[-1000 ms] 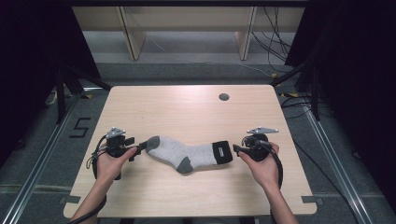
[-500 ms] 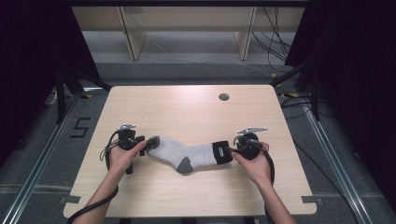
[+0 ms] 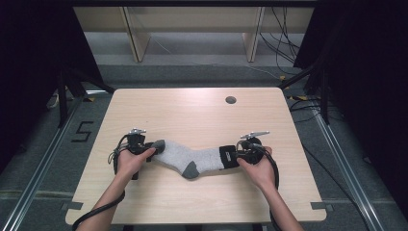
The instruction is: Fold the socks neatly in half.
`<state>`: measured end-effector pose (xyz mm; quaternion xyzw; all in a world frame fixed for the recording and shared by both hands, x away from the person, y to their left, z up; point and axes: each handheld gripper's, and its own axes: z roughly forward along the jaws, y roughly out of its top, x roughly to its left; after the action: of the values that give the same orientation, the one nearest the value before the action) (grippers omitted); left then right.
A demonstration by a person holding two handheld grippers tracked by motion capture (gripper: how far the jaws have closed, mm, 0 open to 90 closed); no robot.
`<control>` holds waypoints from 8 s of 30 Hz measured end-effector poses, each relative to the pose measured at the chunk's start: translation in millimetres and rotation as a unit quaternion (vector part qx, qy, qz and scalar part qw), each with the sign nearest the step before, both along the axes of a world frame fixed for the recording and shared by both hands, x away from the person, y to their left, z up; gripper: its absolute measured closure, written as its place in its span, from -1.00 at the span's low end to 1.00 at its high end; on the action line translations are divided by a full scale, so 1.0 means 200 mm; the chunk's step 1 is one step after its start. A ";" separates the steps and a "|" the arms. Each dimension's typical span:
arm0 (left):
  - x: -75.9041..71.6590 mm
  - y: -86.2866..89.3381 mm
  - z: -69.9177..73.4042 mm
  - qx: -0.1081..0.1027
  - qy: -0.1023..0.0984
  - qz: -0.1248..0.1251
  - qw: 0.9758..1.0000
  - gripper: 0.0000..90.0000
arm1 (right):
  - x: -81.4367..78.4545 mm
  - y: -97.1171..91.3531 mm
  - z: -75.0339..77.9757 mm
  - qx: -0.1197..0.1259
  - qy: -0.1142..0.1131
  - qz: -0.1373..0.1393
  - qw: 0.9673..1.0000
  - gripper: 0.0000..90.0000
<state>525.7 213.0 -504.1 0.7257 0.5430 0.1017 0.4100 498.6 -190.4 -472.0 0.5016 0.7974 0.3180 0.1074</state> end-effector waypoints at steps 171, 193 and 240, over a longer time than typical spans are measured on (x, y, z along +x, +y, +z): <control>-0.19 -0.81 0.40 0.014 -0.123 -0.168 0.978 0.08 | -0.02 -0.02 0.17 0.044 -0.034 -0.034 0.998 0.30; -0.15 -0.90 0.26 0.089 -0.064 -0.228 0.967 0.81 | -0.01 0.07 0.14 0.048 0.041 -0.006 0.998 0.77; -0.27 -0.77 0.37 0.014 -0.131 -0.234 0.963 0.34 | 0.05 0.14 0.16 -0.008 -0.021 0.004 1.000 0.72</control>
<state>472.0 59.9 -429.9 0.8185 0.2981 0.1053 0.4796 507.9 -162.8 -439.0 0.4907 0.7995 0.3226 0.1262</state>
